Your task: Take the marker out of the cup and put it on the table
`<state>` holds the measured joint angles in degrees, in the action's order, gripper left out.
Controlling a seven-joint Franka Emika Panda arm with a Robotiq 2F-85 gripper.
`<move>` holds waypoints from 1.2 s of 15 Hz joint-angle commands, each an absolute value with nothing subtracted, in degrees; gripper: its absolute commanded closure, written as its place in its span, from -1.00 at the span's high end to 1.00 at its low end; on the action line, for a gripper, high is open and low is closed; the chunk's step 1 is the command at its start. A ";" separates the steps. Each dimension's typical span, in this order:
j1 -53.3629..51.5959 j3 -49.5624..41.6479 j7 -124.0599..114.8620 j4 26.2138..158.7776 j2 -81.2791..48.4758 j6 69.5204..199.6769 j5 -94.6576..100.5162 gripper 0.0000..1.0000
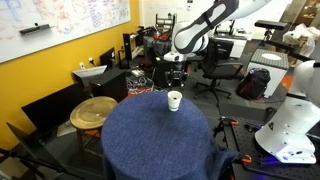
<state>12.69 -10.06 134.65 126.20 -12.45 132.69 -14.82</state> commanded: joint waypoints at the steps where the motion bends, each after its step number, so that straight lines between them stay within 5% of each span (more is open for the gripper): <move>1: 14.30 -8.61 133.33 124.44 -13.97 132.21 -16.31 0.16; 14: 16.37 -6.18 133.51 121.15 -19.73 131.37 -18.94 0.12; 18: 17.27 -5.48 133.54 120.86 -20.75 131.40 -19.54 -0.10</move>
